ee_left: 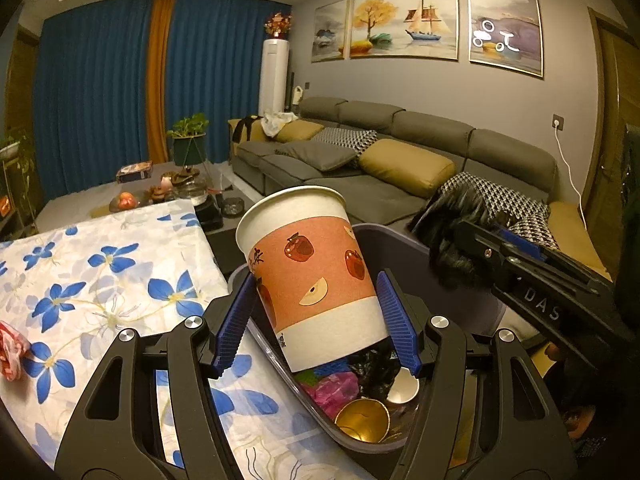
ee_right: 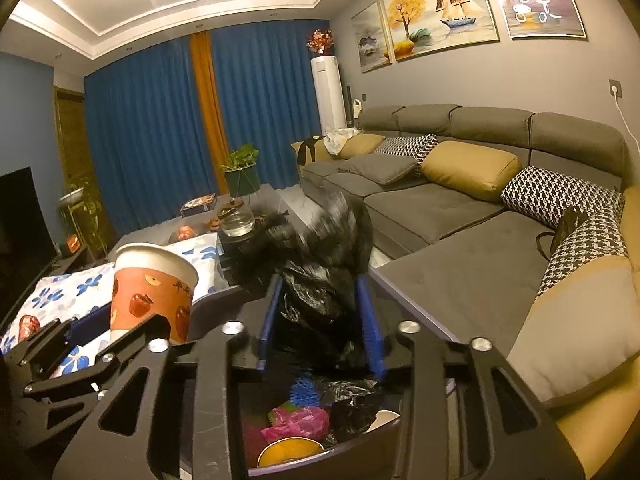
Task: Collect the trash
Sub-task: 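Open both tools to drop the black bag and cup into the bin, then move both tools back toward the red cup and red wrapper on the bed, then grasp the red wrapper with the right tool while the left tool grasps the red paper cup, then carry the red wrapper and red cup over the grey bin with both tools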
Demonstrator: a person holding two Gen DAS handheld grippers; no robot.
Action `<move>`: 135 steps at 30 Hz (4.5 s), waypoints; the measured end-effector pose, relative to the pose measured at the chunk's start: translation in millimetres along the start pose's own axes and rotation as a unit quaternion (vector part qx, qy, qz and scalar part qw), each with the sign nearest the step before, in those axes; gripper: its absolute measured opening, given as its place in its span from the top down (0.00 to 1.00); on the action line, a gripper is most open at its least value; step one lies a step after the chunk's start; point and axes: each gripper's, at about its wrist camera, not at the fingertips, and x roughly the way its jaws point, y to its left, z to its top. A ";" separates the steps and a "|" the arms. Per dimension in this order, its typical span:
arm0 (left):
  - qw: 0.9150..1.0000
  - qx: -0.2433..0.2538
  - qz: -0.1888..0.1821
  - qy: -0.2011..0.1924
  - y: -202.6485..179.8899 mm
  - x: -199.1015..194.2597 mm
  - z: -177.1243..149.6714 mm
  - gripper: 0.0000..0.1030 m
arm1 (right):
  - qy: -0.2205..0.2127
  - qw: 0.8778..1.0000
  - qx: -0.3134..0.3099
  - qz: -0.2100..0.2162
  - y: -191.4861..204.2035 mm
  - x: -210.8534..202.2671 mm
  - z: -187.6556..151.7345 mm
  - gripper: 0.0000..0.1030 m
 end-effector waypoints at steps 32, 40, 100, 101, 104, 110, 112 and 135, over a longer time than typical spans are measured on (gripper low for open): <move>0.994 -0.052 0.101 0.000 73.2 -68.9 -28.1 0.07 | -0.029 0.999 -0.017 -0.023 16.1 -50.4 -9.4 0.12; 0.983 -0.077 0.167 -0.003 128.9 -123.1 -42.6 0.06 | -0.024 0.999 -0.034 0.014 67.4 -61.7 -16.3 0.08; 0.912 -0.217 0.349 0.020 408.0 -176.2 -88.0 0.06 | 0.188 0.949 -0.156 0.200 430.2 108.1 -113.0 0.53; 0.912 -0.218 0.348 0.022 408.9 -171.9 -87.8 0.06 | 0.186 0.950 -0.151 0.201 428.2 107.6 -111.8 0.55; 0.912 -0.220 0.344 0.029 408.8 -160.7 -86.1 0.06 | 0.172 0.956 -0.138 0.194 419.2 103.4 -107.8 0.56; 0.915 -0.214 0.339 0.047 411.9 -134.6 -82.5 0.06 | 0.141 0.966 -0.117 0.181 396.7 93.9 -97.1 0.56; 0.915 -0.209 0.341 0.056 413.6 -125.9 -82.9 0.06 | 0.138 0.967 -0.112 0.184 393.4 92.2 -95.6 0.56; 0.923 -0.267 0.269 0.070 434.6 -117.3 -92.7 0.40 | 0.134 0.962 -0.114 0.207 393.4 84.4 -95.0 0.56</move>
